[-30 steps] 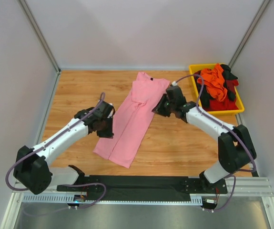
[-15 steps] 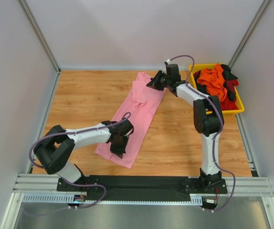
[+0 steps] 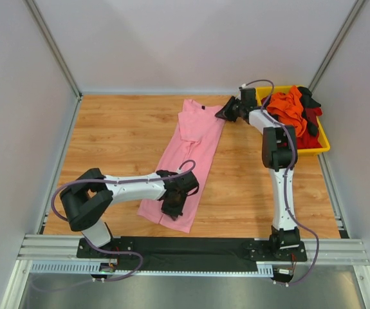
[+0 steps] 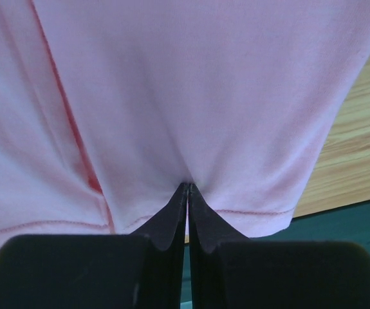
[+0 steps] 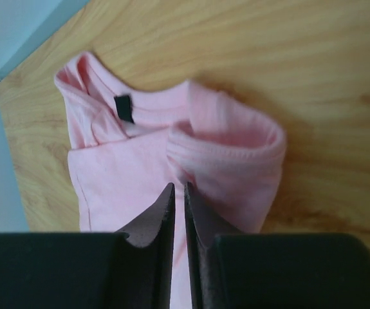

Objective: Fold and stack the t-shirts
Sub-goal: Fold the tshirt

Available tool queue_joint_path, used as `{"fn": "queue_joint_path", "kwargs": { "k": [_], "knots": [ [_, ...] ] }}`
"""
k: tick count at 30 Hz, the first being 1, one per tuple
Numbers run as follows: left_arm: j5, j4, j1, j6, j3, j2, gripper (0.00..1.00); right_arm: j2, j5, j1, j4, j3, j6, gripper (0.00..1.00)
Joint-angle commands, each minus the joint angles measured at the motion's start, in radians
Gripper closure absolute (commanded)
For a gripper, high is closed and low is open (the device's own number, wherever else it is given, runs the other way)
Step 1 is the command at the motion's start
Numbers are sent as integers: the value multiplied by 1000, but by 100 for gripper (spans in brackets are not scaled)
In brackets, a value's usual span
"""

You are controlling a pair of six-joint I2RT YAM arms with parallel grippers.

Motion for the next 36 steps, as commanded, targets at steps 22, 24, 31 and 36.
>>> {"fn": "queue_joint_path", "kwargs": {
  "k": [22,24,31,36],
  "knots": [
    [55,-108,-87,22,305,-18,54,73,-41,-58,-192,354,-126,58],
    [58,-73,-53,52,237,-118,47,-10,-15,-49,-197,250,-136,52],
    [120,-74,313,159,54,-338,47,-450,129,-23,-329,-118,-93,44],
    [113,-112,424,188,-33,-355,48,-642,128,31,-367,-307,-150,44]
  ]
}}
